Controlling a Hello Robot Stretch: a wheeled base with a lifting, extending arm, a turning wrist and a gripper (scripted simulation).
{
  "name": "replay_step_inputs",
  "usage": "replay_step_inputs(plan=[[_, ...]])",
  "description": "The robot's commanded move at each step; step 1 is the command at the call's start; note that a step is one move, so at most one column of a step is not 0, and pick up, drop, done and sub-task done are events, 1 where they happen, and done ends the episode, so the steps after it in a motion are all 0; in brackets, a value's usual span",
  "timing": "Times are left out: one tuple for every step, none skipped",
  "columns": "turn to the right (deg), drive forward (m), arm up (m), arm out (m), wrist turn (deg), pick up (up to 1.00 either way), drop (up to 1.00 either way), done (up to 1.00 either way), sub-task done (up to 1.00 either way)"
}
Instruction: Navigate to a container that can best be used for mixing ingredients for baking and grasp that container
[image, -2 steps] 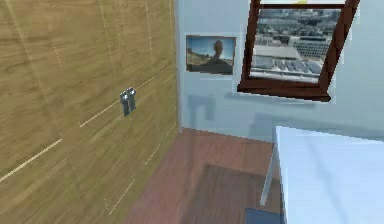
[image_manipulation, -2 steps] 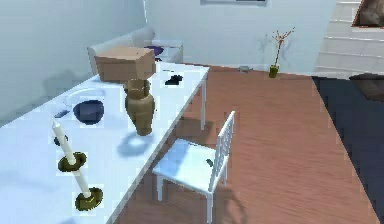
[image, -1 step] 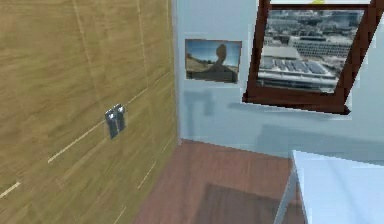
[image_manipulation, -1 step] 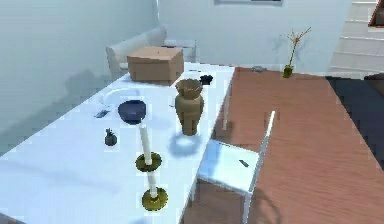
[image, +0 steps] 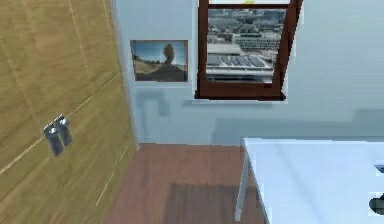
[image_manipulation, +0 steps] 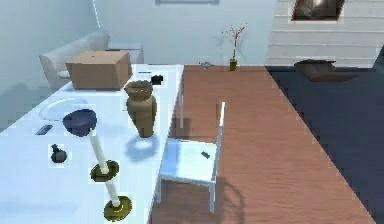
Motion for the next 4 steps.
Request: replay_step_inputs(plan=[[3.0, 0.0, 0.0, 0.0, 0.0, 0.0, 0.0, 0.0, 0.0], [-45.0, 0.0, 0.0, 0.0, 0.0, 0.0, 0.0, 0.0, 0.0], [-18.0, 0.0, 0.0, 0.0, 0.0, 0.0, 0.0, 0.0, 0.0], [0.0, 0.3, 0.0, 0.0, 0.0, 0.0, 0.0, 0.0, 0.0]])
